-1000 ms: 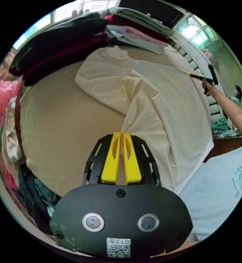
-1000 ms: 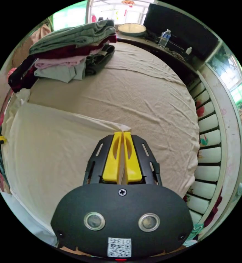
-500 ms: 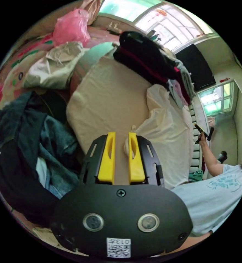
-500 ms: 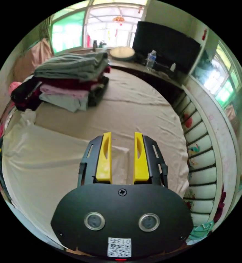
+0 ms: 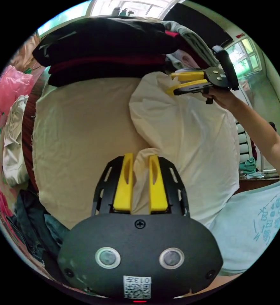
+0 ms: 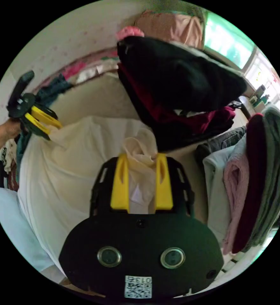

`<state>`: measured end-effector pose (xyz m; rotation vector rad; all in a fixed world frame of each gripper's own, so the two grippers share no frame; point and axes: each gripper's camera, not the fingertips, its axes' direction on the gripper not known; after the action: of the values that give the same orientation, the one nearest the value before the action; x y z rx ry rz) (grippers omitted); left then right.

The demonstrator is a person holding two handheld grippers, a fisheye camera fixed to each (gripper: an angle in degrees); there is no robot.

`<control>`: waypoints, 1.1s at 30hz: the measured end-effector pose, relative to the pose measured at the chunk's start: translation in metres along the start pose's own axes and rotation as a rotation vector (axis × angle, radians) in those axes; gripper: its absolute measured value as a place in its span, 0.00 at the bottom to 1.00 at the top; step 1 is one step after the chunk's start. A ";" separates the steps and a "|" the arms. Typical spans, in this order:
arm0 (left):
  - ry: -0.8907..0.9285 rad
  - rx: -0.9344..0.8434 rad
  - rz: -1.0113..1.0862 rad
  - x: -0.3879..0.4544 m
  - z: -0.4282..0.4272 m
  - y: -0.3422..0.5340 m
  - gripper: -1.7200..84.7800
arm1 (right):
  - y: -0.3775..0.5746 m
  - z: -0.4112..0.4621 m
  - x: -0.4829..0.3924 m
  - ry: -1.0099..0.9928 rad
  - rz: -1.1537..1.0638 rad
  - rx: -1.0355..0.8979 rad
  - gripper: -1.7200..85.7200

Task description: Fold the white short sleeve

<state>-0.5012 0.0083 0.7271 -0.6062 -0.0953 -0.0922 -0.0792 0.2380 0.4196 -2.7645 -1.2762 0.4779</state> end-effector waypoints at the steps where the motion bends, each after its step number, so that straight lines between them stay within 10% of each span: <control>1: 0.010 -0.007 -0.020 -0.006 0.001 0.001 0.06 | -0.003 0.005 -0.001 0.012 -0.023 -0.047 0.08; 19: 0.064 0.206 -0.177 -0.077 -0.039 0.084 0.12 | 0.075 -0.059 0.022 -0.005 0.511 0.297 0.14; 33: 0.022 -0.059 0.000 0.043 0.021 0.233 0.16 | 0.223 -0.099 -0.318 -0.081 0.321 0.069 0.13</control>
<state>-0.4330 0.2085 0.6179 -0.6636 -0.0715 -0.1024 -0.0797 -0.1401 0.5543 -2.9270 -0.8097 0.6452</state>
